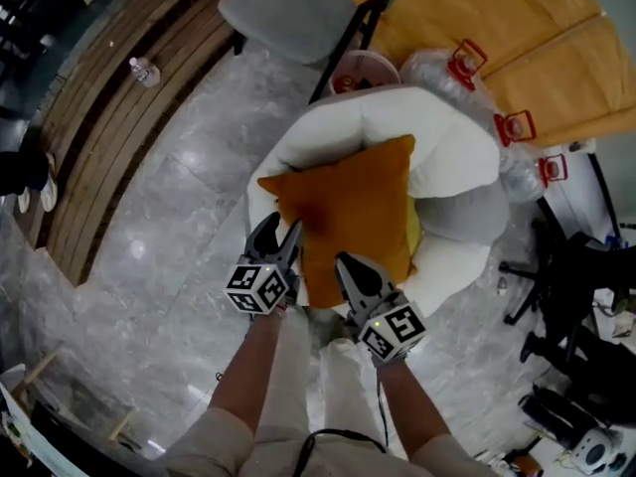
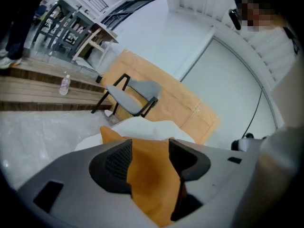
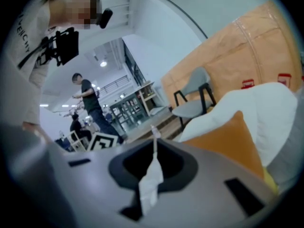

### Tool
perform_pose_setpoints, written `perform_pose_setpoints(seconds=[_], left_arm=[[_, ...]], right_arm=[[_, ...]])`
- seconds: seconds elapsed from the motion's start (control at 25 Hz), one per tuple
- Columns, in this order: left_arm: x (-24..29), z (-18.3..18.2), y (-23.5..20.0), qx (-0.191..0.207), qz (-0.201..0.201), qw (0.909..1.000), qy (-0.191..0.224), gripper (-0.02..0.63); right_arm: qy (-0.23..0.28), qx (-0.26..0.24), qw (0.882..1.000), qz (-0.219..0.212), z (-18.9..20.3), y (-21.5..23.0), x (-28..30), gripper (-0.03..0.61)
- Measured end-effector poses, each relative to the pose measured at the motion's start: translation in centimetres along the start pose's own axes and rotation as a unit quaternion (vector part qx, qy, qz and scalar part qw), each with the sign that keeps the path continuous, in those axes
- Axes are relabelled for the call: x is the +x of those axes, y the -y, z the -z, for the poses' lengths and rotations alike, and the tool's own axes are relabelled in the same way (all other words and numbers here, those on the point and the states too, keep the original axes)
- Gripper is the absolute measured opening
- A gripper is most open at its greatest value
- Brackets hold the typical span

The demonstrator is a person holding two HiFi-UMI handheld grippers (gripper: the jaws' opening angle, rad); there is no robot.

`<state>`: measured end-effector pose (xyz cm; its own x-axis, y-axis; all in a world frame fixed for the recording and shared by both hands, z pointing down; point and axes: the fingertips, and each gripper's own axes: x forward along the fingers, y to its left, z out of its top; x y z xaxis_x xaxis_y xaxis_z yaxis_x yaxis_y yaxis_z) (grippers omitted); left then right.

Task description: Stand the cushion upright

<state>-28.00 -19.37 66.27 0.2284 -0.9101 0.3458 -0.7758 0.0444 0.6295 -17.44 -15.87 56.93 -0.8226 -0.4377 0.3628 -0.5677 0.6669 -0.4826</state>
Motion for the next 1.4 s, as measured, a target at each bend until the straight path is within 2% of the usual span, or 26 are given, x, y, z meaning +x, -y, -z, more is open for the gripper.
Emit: perform_pose_setpoints(seconds=[0.12,0.36,0.6,0.8,1.04,1.16,1.24,1.4], left_arm=[[1.3,-0.1,-2.5,-0.055,-0.028,0.9980,0.016,0.242],[3.9,0.0,-5.9,-0.107,-0.061,0.9922,0.018,0.270],[5.6,0.9,-8.8,-0.195,-0.093,0.9763,0.017,0.312],[7.4,0.9,-9.7,-0.235,-0.089,0.9679,0.009,0.316],[8.6,1.4,-9.9,-0.238,-0.067,0.9686,-0.022,0.308],[8.6,1.5,-9.8,-0.249,-0.062,0.9664,-0.019,0.225],[8.3,1.7,-9.5,-0.238,-0.061,0.9691,-0.020,0.180],[7.4,1.8,-8.4,-0.220,-0.055,0.9738,-0.013,0.130]], right_arm=[[-0.003,0.004,1.000,0.008,0.8,0.9,0.2,0.018],[-0.012,0.015,1.000,0.020,2.4,2.0,0.7,0.018],[-0.017,0.018,1.000,0.017,3.0,2.4,1.5,0.018],[-0.020,0.023,0.999,0.021,3.5,2.9,2.0,0.018],[-0.022,0.028,0.999,0.029,4.0,3.8,1.8,0.018],[-0.023,0.031,0.999,0.033,4.3,4.2,1.5,0.018],[-0.022,0.033,0.999,0.035,4.5,4.3,1.2,0.018],[-0.019,0.032,0.998,0.041,4.5,4.4,0.4,0.018]])
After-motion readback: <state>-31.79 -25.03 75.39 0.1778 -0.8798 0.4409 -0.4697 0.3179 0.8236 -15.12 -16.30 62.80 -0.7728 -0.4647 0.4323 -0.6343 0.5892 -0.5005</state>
